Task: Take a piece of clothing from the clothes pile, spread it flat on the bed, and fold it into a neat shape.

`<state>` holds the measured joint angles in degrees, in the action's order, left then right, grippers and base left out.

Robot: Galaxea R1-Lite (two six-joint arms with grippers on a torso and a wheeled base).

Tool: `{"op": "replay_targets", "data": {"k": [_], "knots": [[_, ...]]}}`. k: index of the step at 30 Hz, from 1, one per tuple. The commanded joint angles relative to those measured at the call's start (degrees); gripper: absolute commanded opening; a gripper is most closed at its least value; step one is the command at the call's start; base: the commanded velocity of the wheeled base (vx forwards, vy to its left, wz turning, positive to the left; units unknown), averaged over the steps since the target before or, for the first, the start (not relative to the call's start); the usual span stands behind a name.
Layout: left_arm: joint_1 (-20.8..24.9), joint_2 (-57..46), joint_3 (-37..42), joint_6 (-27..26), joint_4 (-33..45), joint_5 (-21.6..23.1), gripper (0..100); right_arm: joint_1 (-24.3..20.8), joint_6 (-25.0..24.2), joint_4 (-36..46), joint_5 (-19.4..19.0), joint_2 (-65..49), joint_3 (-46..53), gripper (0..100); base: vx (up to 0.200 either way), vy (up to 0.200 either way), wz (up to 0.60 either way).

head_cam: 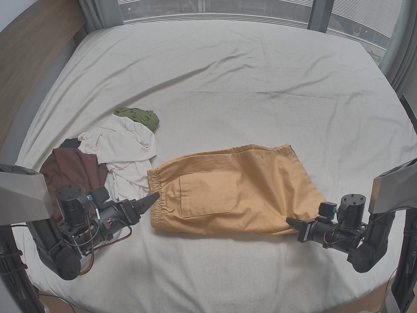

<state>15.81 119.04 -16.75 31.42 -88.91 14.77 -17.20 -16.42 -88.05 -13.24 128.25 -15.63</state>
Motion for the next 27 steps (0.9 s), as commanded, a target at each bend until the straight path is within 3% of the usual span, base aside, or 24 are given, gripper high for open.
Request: {"op": "replay_targets", "data": {"k": [1, 10, 16, 22, 27], "knots": [[0.5, 1.3, 0.6, 0.1, 0.0, 0.0, 100, -0.7, 0.2, 0.2, 0.0, 0.4, 1.3, 100, 0.0, 0.0, 0.0], [1.4, 4.2, 1.3, -0.1, -0.1, -0.1, 100, -7.0, 0.1, 0.3, -0.8, 0.7, 6.8, 100, 0.0, 0.0, 0.0], [1.2, 4.7, 1.0, 0.0, 0.0, -0.2, 100, -11.2, -1.2, 0.0, -4.0, 0.4, 7.0, 100, 0.0, 0.0, 0.0], [1.0, 7.1, 0.7, 0.3, 0.0, -0.2, 100, -14.9, -5.3, 0.1, -7.0, -8.5, 6.4, 100, 0.0, 0.0, 0.0], [1.2, 8.9, 0.6, 1.7, -0.1, -0.1, 100, -17.5, -6.2, 0.2, -7.0, -13.8, 4.2, 100, 0.0, 0.0, 0.0]]}}
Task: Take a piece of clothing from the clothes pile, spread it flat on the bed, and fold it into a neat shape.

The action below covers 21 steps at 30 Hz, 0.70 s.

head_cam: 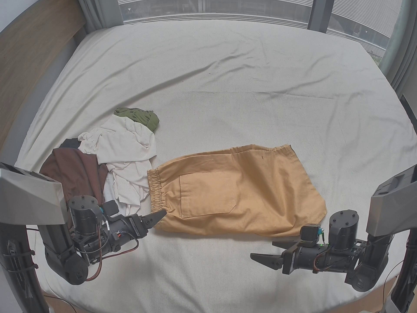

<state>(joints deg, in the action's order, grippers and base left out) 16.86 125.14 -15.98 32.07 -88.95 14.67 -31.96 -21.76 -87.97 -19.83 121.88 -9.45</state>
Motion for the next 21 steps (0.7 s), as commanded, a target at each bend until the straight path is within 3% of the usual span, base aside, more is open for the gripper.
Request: {"op": "replay_targets", "data": {"k": [1, 9, 15, 21], "knots": [[0.1, 3.0, -0.3, 1.7, -0.1, 0.0, 100, -2.9, -0.8, 0.2, -0.4, -8.9, -3.0, 100, 0.0, 0.0, 0.0], [1.4, 5.3, -3.2, 5.3, 0.0, -0.2, 100, -2.1, -0.8, 0.4, -0.4, -12.7, -10.5, 100, 0.0, 0.0, 0.0], [3.0, 8.6, -8.6, 11.7, 0.1, -0.5, 100, -1.0, -0.8, 0.4, -0.4, -14.7, -10.8, 100, 0.0, 0.0, 0.0], [4.1, 12.0, -13.0, 14.3, 0.1, -0.6, 100, 1.0, -0.8, 0.5, -0.6, -17.0, -11.3, 100, 0.0, 0.0, 0.0]]}}
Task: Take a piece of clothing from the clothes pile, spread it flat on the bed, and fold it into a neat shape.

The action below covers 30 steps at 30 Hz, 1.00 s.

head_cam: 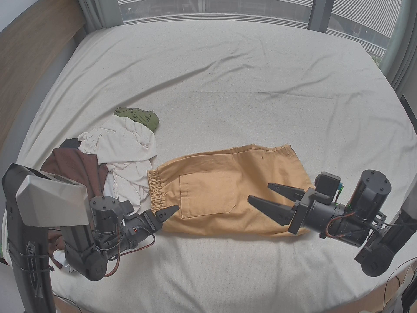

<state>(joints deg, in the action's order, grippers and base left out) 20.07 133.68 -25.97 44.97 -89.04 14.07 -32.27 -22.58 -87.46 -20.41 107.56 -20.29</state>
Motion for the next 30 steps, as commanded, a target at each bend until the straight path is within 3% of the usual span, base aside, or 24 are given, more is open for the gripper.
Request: {"op": "replay_targets", "data": {"k": [1, 7, 16, 17, 30], "knots": [[0.9, 3.5, -3.7, 2.4, 0.2, 0.0, 100, 1.6, 0.0, 0.1, -0.1, -2.9, -0.5, 100, 0.0, 0.0, 0.0], [0.4, 2.8, -6.7, 8.1, 0.2, -0.8, 100, 2.0, -0.1, 4.0, -1.7, -5.7, -0.6, 100, 0.0, 0.0, 0.0], [0.2, 3.0, -7.3, 8.6, 0.1, -4.6, 100, 2.4, -0.3, 5.0, -2.0, -6.2, -0.5, 100, 0.0, 0.0, 0.0], [0.2, 3.0, -7.2, 8.6, 0.1, -4.9, 0, 2.4, -0.3, 5.0, -2.0, -6.2, -0.5, 100, 0.0, 0.0, 0.0], [-1.1, -6.4, -1.3, 8.1, 0.1, -8.0, 0, 4.1, -0.3, 5.0, -2.0, -5.0, -0.5, 100, 0.0, 0.0, 0.0]]}}
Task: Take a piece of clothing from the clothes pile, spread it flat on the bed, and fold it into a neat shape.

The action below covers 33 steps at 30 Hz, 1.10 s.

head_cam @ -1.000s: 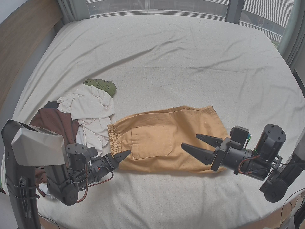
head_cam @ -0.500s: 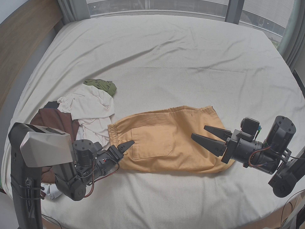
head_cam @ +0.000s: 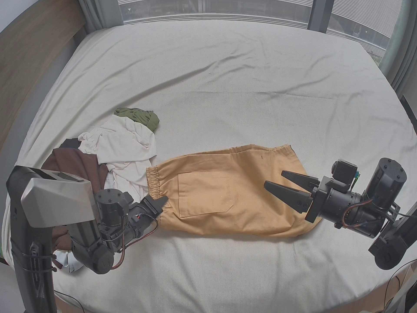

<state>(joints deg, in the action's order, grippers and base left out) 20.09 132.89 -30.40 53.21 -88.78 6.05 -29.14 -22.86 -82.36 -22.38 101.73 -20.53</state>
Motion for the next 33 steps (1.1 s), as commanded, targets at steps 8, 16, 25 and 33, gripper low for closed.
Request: {"op": "replay_targets", "data": {"k": [8, 16, 25, 33], "knots": [[-4.9, -8.0, 7.6, -2.4, -0.2, 0.3, 0, 2.7, 0.0, -0.3, 0.0, 3.8, -0.3, 100, 0.0, 0.0, 0.0], [-8.7, -10.1, 10.3, -5.3, -0.2, 2.7, 0, 2.9, 0.0, -0.8, 0.0, 5.6, -0.3, 100, 0.0, 0.0, 0.0], [-10.1, -12.7, 12.6, -7.7, -0.2, 6.7, 0, 2.8, 0.0, -0.9, 0.1, 6.3, -0.3, 100, 0.0, 0.0, 0.0], [-4.8, -15.3, 11.3, -7.8, -0.2, 8.4, 0, 3.9, 0.0, -0.9, 0.0, 6.3, -0.7, 100, 0.0, 0.0, 0.0]]}}
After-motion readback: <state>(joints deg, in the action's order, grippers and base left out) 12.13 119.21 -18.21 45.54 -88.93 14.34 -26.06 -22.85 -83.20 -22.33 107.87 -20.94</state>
